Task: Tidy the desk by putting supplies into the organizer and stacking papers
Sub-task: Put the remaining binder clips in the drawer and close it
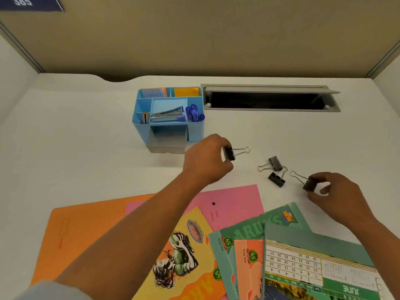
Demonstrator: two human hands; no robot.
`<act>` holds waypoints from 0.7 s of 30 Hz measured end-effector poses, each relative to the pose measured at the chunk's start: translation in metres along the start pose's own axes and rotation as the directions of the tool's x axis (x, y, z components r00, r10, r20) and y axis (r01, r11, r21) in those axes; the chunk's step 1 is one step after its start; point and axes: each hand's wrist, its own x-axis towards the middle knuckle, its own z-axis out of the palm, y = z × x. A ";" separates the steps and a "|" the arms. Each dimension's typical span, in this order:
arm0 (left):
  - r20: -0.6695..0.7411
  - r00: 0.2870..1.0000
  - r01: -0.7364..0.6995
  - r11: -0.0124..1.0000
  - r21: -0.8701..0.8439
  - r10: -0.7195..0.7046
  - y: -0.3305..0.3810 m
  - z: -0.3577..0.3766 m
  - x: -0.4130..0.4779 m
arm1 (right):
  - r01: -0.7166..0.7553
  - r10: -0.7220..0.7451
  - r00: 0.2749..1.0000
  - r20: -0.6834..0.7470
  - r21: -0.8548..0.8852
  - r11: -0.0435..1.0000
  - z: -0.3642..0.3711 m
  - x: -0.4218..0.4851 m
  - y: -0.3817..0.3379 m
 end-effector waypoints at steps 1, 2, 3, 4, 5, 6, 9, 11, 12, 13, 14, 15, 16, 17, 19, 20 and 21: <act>-0.059 0.997 0.051 0.998 -0.032 -0.053 -0.007 -0.013 -0.003 | 0.006 -0.006 1.000 -0.004 0.015 1.000 0.000 0.000 -0.005; -0.104 0.989 0.103 0.993 -0.065 -0.109 -0.015 -0.025 -0.005 | 0.013 -0.013 1.000 -0.006 0.034 0.999 0.001 0.000 -0.011; -0.141 0.976 0.155 0.984 -0.092 -0.167 -0.024 -0.036 -0.007 | 0.023 -0.022 1.000 -0.007 0.053 0.998 0.001 0.000 -0.018; -0.169 0.960 0.207 0.972 -0.111 -0.224 -0.032 -0.045 -0.008 | 0.035 -0.035 0.999 -0.006 0.065 0.997 0.001 0.001 -0.023; -0.196 0.941 0.256 0.959 -0.122 -0.276 -0.041 -0.053 -0.009 | 0.048 -0.048 0.999 -0.004 0.073 0.996 0.002 0.001 -0.029; -0.219 0.920 0.301 0.945 -0.130 -0.324 -0.050 -0.060 -0.010 | 0.059 -0.060 0.998 -0.001 0.085 0.995 0.003 0.001 -0.037; -0.247 0.867 0.405 0.901 -0.154 -0.432 -0.070 -0.070 -0.013 | 0.089 -0.090 0.996 0.001 0.130 0.988 0.005 0.001 -0.060; -0.245 0.847 0.448 0.882 -0.147 -0.471 -0.079 -0.070 -0.012 | 0.115 -0.117 0.993 0.005 0.142 0.983 0.008 0.001 -0.076; -0.235 0.843 0.464 0.876 -0.136 -0.483 -0.083 -0.069 -0.011 | 0.124 -0.127 0.992 0.007 0.154 0.980 0.009 0.000 -0.083; -0.220 0.841 0.479 0.869 -0.125 -0.495 -0.086 -0.067 -0.010 | 0.130 -0.133 0.991 0.009 0.170 0.977 0.010 0.000 -0.089; -0.197 0.839 0.494 0.862 -0.117 -0.507 -0.089 -0.066 -0.009 | 0.136 -0.140 0.990 0.012 0.185 0.973 0.011 -0.001 -0.095; -0.174 0.838 0.505 0.856 -0.114 -0.518 -0.092 -0.065 -0.008 | 0.145 -0.151 0.988 0.017 0.197 0.970 0.012 -0.002 -0.101; -0.152 0.837 0.514 0.850 -0.113 -0.526 -0.094 -0.064 -0.007 | 0.158 -0.166 0.986 0.020 0.205 0.966 0.013 -0.003 -0.107; -0.134 0.838 0.518 0.848 -0.111 -0.529 -0.096 -0.064 -0.006 | 0.173 -0.182 0.983 0.021 0.207 0.963 0.014 -0.003 -0.112; -0.116 0.848 0.508 0.855 -0.102 -0.517 -0.097 -0.064 -0.005 | 0.195 -0.206 0.978 0.027 0.212 0.958 0.016 -0.004 -0.121; -0.118 0.854 0.497 0.861 -0.104 -0.507 -0.098 -0.064 -0.004 | 0.202 -0.215 0.976 0.032 0.219 0.955 0.017 -0.004 -0.124; -0.127 0.858 0.486 0.866 -0.114 -0.498 -0.099 -0.064 -0.004 | 0.208 -0.223 0.974 0.040 0.226 0.952 0.019 -0.004 -0.128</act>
